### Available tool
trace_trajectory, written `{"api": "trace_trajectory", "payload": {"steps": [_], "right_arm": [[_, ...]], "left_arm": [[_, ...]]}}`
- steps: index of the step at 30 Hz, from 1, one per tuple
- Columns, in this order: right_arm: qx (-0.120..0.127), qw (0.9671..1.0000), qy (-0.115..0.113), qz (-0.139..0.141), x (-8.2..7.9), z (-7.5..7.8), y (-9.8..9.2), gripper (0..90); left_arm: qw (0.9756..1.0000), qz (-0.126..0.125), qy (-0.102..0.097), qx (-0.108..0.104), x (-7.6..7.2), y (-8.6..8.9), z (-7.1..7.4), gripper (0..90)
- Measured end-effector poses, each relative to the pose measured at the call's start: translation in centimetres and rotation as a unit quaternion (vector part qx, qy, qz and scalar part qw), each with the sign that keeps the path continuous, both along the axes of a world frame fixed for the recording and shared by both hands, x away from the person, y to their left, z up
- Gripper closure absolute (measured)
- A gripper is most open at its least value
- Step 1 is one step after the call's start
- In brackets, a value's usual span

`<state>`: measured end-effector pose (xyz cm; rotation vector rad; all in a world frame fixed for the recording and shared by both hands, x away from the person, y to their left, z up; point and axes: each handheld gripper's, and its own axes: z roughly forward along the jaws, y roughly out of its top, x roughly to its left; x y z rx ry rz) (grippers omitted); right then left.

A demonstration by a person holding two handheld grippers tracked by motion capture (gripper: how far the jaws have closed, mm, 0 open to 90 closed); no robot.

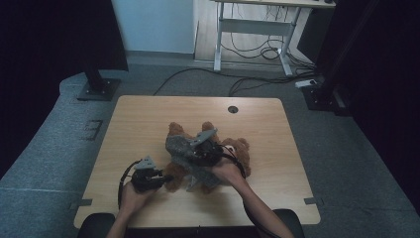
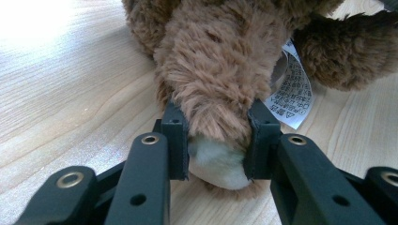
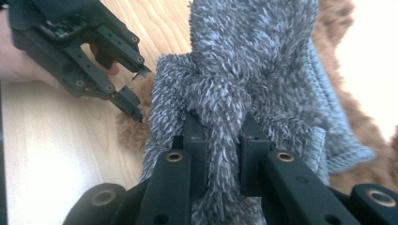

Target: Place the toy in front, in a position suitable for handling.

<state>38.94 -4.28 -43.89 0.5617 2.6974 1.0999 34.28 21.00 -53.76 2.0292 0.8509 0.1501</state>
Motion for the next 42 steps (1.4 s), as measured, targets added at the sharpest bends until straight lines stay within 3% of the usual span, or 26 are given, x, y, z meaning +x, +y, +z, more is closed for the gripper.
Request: {"api": "trace_trajectory", "payload": {"steps": [5, 10, 24, 35, 42], "right_arm": [[-0.014, 0.9996, 0.023, 0.013, 0.3, -1.6, 0.9, 77.2], [-0.011, 0.9987, 0.043, 0.025, 0.3, -2.6, 0.7, 77.3], [-0.025, 0.9976, 0.061, 0.024, -0.6, -4.5, -0.8, 78.1], [-0.047, 0.9965, 0.069, -0.004, -1.2, -6.1, -3.4, 78.0], [-0.024, 0.9956, 0.084, -0.034, -1.2, -6.6, -5.9, 77.9]], "left_arm": [[1.0, 0.0, 0.001, 0.002, 0.0, 0.0, 0.0, 66.6], [1.0, -0.001, 0.002, 0.003, 0.0, 0.0, 0.0, 67.2], [1.0, -0.001, 0.002, 0.007, 0.0, -0.1, 0.1, 69.4], [1.0, 0.001, 0.001, 0.004, 0.0, -0.1, 0.1, 69.8], [1.0, 0.0, 0.0, 0.004, 0.0, -0.1, 0.1, 69.9]]}}
